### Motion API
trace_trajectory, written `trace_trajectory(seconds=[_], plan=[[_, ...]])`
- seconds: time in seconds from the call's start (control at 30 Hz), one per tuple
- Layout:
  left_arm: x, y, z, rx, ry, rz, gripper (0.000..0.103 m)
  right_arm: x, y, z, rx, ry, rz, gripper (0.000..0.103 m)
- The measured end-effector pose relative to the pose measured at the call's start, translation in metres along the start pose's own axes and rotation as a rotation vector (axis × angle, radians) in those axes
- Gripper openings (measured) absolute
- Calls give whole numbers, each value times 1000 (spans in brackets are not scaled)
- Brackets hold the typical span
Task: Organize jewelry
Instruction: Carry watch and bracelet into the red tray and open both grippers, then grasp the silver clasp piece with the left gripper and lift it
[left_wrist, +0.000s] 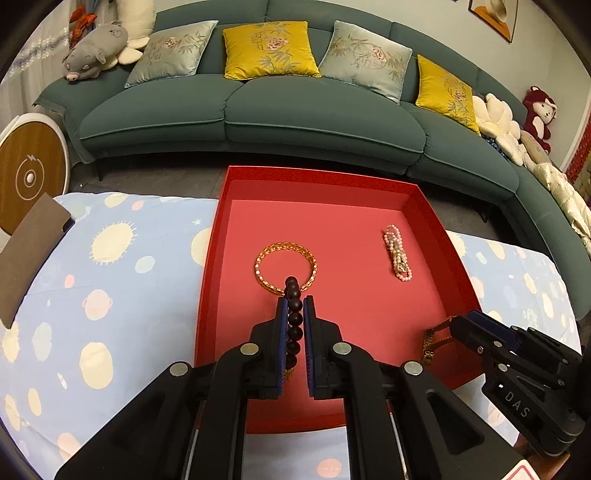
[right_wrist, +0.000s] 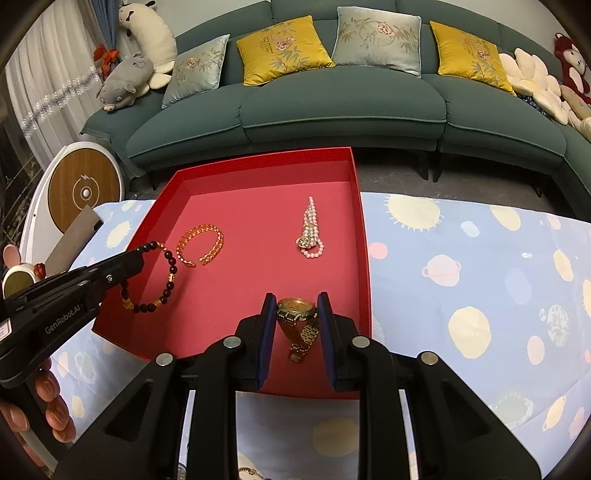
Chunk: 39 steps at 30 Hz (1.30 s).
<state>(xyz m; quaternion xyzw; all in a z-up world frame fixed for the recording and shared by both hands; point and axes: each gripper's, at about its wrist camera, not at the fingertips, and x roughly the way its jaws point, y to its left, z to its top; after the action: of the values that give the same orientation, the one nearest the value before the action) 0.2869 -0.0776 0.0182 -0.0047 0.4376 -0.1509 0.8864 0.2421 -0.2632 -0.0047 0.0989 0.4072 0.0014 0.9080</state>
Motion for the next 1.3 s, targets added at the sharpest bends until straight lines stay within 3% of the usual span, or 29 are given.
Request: trace_trajectory(seconds=[0.03, 0.1, 0.13, 0.17, 0.23, 0.37, 0.43, 0.67, 0.8, 0.93, 1.07, 1.2, 1.3], plan=[[-1, 2, 0, -9, -5, 1, 11, 1, -2, 0, 5, 4, 1, 22], [-3, 5, 2, -21, -17, 10, 26, 0, -4, 2, 15, -3, 13, 23], [-6, 6, 2, -27, -31, 17, 41, -3, -5, 3, 21, -22, 13, 24], [-10, 8, 3, -32, -48, 25, 47, -6, -6, 5, 25, -36, 17, 25], [-19, 9, 4, -35, -73, 33, 47, -18, -6, 9, 32, -77, 18, 34], [-40, 16, 6, -72, -112, 27, 51, -46, -3, 16, 22, -151, 10, 36], [-52, 19, 3, -94, -118, 15, 51, -63, -6, 16, 37, -184, 15, 46], [-95, 23, -32, -58, -128, 48, 52, -105, -20, -14, 111, -170, 29, 47], [-111, 20, -59, -18, -124, 45, 55, -124, -17, -39, 87, -176, 10, 47], [-113, 18, -98, -45, -55, -10, 58, -132, -6, -72, 16, -150, -37, 47], [-102, 8, -132, -94, 29, -79, 58, -131, -3, -103, 30, -103, -19, 47], [-80, -10, -145, -120, 111, -107, 58, -122, -6, -124, 65, -53, -5, 47], [-70, -25, -148, -140, 130, -93, 58, -117, -5, -129, 52, -37, -16, 47]])
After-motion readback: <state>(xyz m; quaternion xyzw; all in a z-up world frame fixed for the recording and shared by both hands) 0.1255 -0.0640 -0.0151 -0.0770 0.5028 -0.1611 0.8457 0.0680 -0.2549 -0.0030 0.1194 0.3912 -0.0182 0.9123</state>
